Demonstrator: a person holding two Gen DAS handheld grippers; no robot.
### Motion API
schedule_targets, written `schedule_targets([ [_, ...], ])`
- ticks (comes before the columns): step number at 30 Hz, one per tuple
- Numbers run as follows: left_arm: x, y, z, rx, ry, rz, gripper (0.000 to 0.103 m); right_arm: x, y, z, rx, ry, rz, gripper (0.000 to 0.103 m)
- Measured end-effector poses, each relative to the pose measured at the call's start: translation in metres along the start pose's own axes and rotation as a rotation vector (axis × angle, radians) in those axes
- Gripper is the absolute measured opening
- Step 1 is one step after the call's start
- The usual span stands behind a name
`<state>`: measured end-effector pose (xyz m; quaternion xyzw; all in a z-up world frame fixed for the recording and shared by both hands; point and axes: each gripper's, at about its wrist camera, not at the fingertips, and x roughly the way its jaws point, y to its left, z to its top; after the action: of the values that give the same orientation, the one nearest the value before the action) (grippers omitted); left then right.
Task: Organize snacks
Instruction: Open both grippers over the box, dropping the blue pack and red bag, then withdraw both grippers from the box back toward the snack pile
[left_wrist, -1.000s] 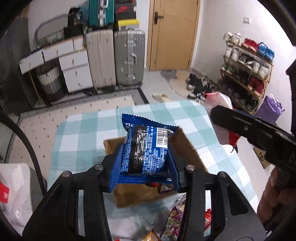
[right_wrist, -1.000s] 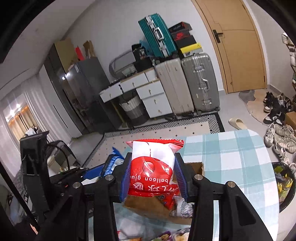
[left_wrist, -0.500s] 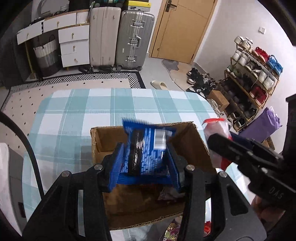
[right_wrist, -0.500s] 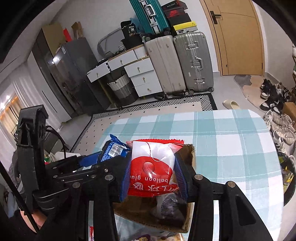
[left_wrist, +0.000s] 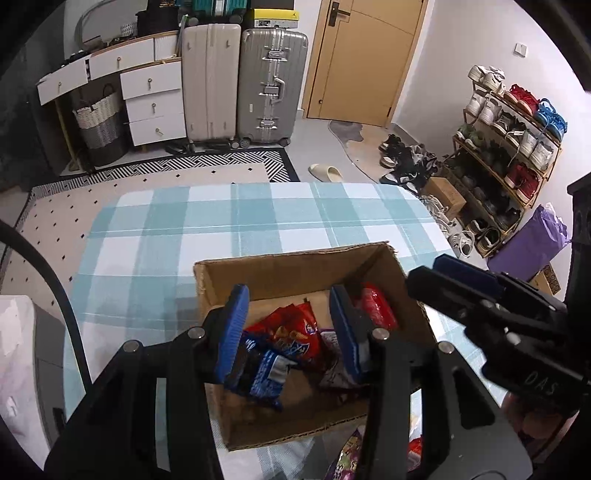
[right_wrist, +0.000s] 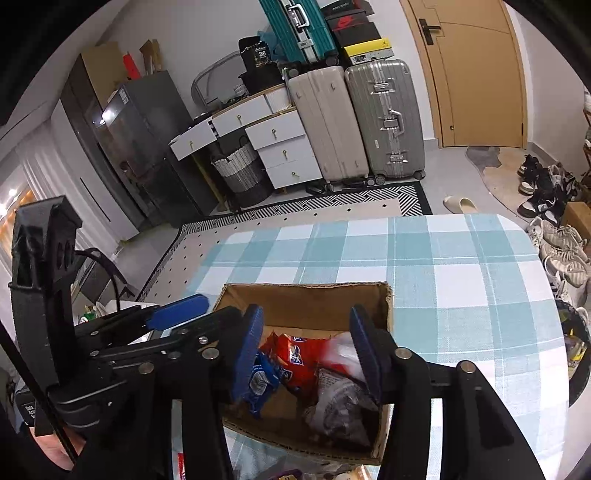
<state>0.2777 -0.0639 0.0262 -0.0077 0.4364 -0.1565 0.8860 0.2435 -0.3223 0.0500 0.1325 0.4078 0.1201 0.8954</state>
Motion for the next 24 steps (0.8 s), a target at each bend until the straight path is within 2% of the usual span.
schedule_targets([
  [8,-0.063,-0.002,-0.02,0.015,-0.085,0.047,0.044,-0.04,0.007,-0.007,-0.004,-0.041,0.011,0.053],
  [11,-0.093,-0.003,-0.032,0.002,-0.119,0.058,0.055,-0.061,0.015,-0.015,-0.029,-0.053,0.006,0.053],
  [13,-0.116,-0.007,-0.046,0.006,-0.169,0.08,0.056,-0.077,0.02,-0.021,-0.039,-0.064,0.013,0.055],
  [16,-0.147,-0.016,-0.066,0.044,-0.218,0.116,0.059,-0.102,0.029,-0.032,-0.048,-0.087,0.036,0.072],
  [17,-0.157,-0.019,-0.071,0.046,-0.23,0.126,0.06,-0.112,0.033,-0.036,-0.055,-0.099,0.033,0.072],
  [20,-0.188,-0.023,-0.088,0.027,-0.269,0.132,0.077,-0.132,0.045,-0.046,-0.067,-0.107,0.037,0.072],
  [24,-0.224,-0.035,-0.11,0.066,-0.316,0.138,0.078,-0.167,0.063,-0.061,-0.091,-0.14,0.049,0.074],
])
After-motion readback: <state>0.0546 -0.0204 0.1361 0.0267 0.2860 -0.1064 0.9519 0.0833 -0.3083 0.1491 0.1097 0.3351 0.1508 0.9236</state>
